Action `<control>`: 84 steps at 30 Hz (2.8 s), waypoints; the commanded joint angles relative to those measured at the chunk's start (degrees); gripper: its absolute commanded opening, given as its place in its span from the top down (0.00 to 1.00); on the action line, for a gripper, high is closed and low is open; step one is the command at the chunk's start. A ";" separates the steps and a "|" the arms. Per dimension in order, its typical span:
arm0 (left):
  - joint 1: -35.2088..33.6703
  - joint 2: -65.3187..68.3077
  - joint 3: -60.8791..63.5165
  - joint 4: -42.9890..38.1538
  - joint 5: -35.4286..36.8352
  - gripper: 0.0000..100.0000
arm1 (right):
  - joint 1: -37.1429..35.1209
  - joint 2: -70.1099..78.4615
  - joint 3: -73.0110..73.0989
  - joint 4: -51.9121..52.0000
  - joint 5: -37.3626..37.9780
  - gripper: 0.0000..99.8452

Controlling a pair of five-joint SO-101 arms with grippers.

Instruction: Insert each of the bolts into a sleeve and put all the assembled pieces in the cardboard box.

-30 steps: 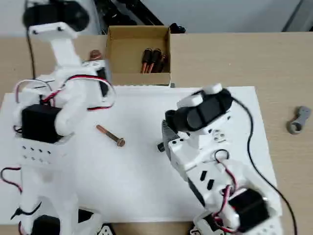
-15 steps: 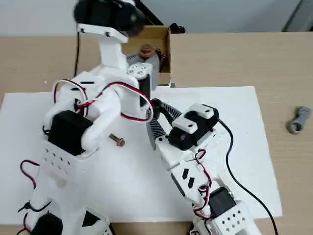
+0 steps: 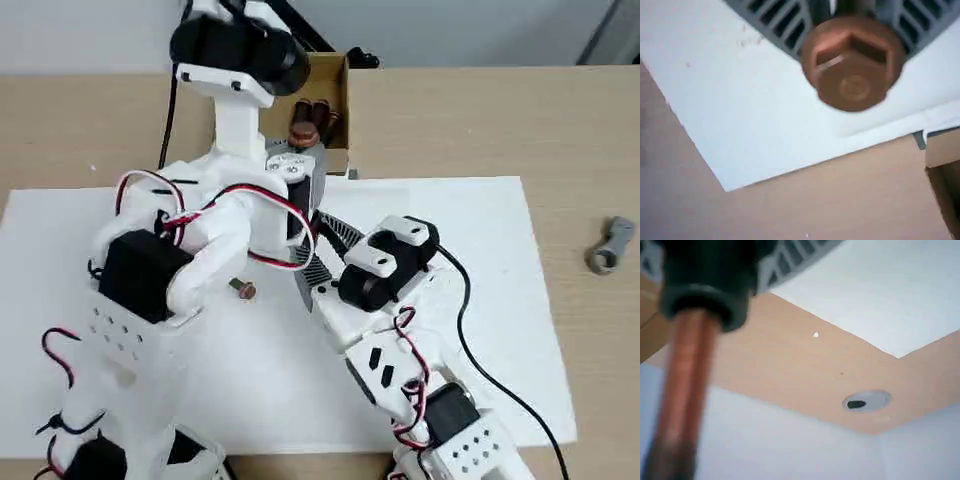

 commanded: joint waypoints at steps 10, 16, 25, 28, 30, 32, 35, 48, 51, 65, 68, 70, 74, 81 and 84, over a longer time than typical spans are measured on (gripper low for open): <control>0.09 -1.58 0.04 0.44 -0.18 1.00 | -0.22 -1.45 -0.62 -1.45 -0.35 1.00; 3.08 -2.11 10.42 1.85 -0.18 1.00 | -0.22 -1.71 -0.62 -1.36 -0.35 1.00; 0.88 -2.11 8.48 2.55 -5.10 0.95 | -0.13 -1.27 -1.58 -1.10 -0.35 1.00; -1.85 -2.11 6.02 5.10 -1.23 0.84 | -0.13 -1.10 -3.78 -1.01 -0.35 1.00; -2.64 -1.76 2.86 7.91 0.09 0.79 | -0.13 -0.22 -5.80 -1.01 -0.35 1.00; -2.73 -1.67 0.13 10.11 0.00 0.78 | 0.13 2.51 -8.62 -0.31 -0.26 1.00; -2.73 -1.67 -2.86 12.66 0.00 0.78 | 1.54 9.45 -14.15 1.01 -0.26 1.00; -15.82 -2.02 -14.20 18.29 0.00 0.79 | 11.21 58.24 -53.63 0.31 -0.97 1.00; -19.34 -2.02 -14.11 18.29 0.00 0.79 | 12.00 71.25 -66.11 0.31 -1.05 1.00; -23.30 -2.02 -8.22 18.73 -0.09 0.79 | 14.55 125.85 -118.86 0.92 -0.88 1.00; -23.65 -2.02 -6.73 18.64 -0.09 0.79 | 14.64 131.47 -125.10 0.92 -0.88 1.00; -24.18 -2.02 -5.93 18.64 -0.09 0.79 | 14.55 134.20 -127.12 1.01 -0.88 1.00; -24.18 -2.02 -3.74 18.64 -0.09 0.79 | 14.64 136.84 -127.74 1.01 -0.88 0.96; -24.18 -1.58 3.56 18.73 -11.25 0.79 | 14.81 136.66 -128.35 6.46 -6.24 0.86; -24.18 -1.58 6.81 19.16 -19.69 0.79 | 14.90 136.66 -129.23 6.64 -6.33 0.86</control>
